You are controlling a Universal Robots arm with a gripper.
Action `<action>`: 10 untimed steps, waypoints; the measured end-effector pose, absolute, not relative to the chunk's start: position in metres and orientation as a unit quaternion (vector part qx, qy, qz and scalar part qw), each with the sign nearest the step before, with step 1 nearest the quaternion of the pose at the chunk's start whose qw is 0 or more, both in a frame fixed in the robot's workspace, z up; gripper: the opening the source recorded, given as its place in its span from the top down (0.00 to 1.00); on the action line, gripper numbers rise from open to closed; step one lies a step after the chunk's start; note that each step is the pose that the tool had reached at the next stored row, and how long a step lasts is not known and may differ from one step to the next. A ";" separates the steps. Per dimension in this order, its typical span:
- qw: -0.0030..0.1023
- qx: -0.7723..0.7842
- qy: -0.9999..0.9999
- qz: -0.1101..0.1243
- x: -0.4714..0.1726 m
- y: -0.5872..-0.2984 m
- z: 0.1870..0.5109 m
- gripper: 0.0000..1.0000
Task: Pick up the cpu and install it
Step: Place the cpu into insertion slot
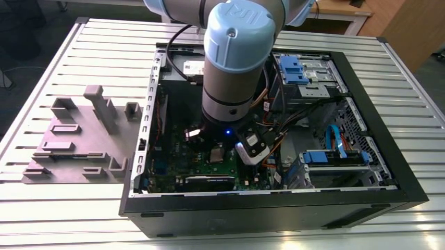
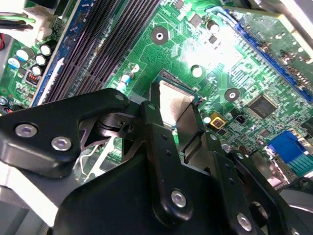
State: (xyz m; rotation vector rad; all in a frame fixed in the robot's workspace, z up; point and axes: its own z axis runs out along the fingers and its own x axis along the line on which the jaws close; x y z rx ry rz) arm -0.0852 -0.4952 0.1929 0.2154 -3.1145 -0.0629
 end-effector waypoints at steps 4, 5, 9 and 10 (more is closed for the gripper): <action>0.009 0.069 -0.997 -0.020 -0.085 -0.495 0.193 0.61; 0.010 0.069 -0.997 -0.020 -0.085 -0.495 0.193 0.61; 0.009 0.068 -0.997 -0.020 -0.085 -0.495 0.195 0.61; 0.009 0.068 -0.997 -0.020 -0.085 -0.495 0.196 0.61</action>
